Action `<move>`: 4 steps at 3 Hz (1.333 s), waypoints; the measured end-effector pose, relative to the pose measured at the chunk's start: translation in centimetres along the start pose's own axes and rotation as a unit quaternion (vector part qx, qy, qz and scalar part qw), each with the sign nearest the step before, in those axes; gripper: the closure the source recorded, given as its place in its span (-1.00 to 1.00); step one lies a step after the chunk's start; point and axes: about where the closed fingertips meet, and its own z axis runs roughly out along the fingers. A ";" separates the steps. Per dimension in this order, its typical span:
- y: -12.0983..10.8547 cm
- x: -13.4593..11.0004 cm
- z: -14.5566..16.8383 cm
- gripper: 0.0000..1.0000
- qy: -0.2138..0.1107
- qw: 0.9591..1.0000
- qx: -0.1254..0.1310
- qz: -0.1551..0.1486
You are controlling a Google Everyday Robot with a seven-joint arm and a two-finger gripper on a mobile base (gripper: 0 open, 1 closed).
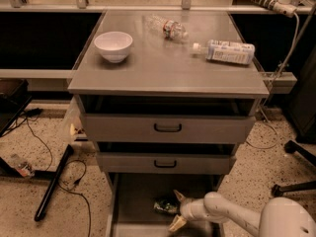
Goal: Pick green can from bottom drawer and place on counter
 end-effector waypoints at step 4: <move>-0.2 0.1 0.0 0.79 0.000 1.000 0.002 0.000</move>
Offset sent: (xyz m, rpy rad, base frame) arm 0.0018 -0.0013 -0.0004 -0.0012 -0.0022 -0.0036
